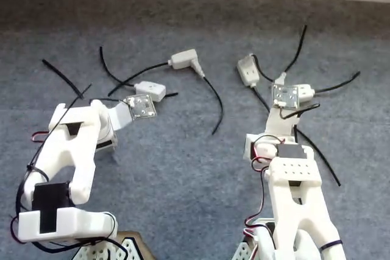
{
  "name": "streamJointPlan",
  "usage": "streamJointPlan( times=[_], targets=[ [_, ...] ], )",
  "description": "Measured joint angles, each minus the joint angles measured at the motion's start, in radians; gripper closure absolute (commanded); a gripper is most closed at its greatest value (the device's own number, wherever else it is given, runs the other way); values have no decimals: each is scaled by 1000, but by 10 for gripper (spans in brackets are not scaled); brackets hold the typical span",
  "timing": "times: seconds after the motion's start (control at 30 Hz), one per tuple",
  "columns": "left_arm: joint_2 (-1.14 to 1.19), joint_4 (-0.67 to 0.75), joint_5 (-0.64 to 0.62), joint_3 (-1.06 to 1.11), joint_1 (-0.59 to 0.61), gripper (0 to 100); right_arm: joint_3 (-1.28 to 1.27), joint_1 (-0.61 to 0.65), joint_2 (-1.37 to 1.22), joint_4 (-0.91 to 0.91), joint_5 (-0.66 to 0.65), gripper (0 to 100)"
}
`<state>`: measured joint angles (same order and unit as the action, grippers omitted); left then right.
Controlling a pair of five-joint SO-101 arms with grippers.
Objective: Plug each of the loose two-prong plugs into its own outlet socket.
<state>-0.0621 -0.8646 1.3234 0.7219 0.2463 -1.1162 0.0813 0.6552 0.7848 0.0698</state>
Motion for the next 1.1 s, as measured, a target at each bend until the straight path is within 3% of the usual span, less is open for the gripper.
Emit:
streamJointPlan(
  times=[0.13, 0.23, 0.57, 0.8, 1.0, 1.1],
  targets=[
    [0, 6, 0, 6, 26, 877, 0, 0, 0, 0, 0, 724],
    [0, 6, 0, 6, 35, 993, 0, 0, 0, 0, 0, 724],
    [-3, 28, 0, 6, 46, 993, 0, 0, 0, 0, 0, 724],
    [-158, -230, 0, -112, 34, 993, 0, 0, 0, 0, 0, 724],
    [-331, -526, 0, -169, -104, 989, 0, 0, 0, 0, 0, 724],
    [-365, -529, 0, -170, -121, 960, 0, 0, 0, 0, 0, 724]
  ],
)
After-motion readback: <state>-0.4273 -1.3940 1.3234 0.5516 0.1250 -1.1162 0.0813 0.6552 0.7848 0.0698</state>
